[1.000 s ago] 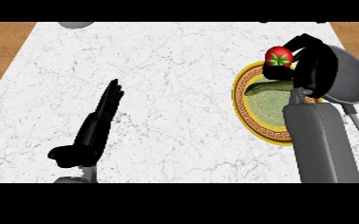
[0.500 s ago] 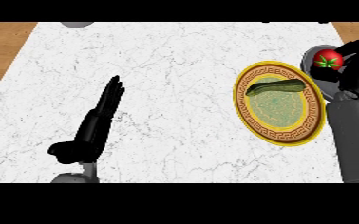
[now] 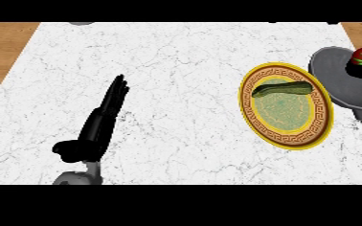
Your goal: Pick the tomato from the plate and place it in the pan
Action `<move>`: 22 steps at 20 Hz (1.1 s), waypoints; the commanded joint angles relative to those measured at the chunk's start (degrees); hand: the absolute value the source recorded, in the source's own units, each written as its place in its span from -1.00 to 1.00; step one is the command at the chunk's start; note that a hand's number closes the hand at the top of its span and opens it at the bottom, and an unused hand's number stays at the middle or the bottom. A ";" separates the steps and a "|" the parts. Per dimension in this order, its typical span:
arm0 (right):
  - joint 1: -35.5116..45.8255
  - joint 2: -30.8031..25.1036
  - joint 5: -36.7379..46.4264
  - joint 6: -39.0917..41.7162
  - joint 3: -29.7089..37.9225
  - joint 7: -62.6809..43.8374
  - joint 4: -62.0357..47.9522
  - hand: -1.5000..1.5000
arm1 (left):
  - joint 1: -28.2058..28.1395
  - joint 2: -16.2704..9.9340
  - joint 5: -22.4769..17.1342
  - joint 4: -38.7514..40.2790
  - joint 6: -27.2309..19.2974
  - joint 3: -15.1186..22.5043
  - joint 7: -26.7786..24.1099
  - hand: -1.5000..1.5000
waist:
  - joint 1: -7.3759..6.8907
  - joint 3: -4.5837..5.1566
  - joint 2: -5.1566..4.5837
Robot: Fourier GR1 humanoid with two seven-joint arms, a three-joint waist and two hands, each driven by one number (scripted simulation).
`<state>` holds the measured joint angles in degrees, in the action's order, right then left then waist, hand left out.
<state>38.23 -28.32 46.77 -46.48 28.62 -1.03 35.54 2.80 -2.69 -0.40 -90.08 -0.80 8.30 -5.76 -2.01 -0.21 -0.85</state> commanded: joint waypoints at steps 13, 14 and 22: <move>6.45 -7.96 -6.96 26.15 5.05 7.45 -23.42 -1.00 | -0.17 -1.28 -1.51 -0.74 2.79 -0.34 -0.35 0.00 | -2.83 -0.30 -1.09; 8.08 -8.10 -7.06 25.70 5.20 7.84 -23.15 -1.00 | 2.81 0.24 -0.37 0.26 1.23 0.28 0.79 0.00 | -2.38 -0.29 -1.18; 6.98 -7.66 -18.09 20.85 15.83 21.38 -19.55 -1.00 | 0.61 0.60 0.45 -1.01 0.61 1.16 0.46 0.00 | -1.69 -0.35 -0.74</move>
<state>45.23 -35.54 33.21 -25.34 40.14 15.50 15.34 4.01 -2.07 -0.19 -89.62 -0.11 8.95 -5.97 -3.78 -0.53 -1.79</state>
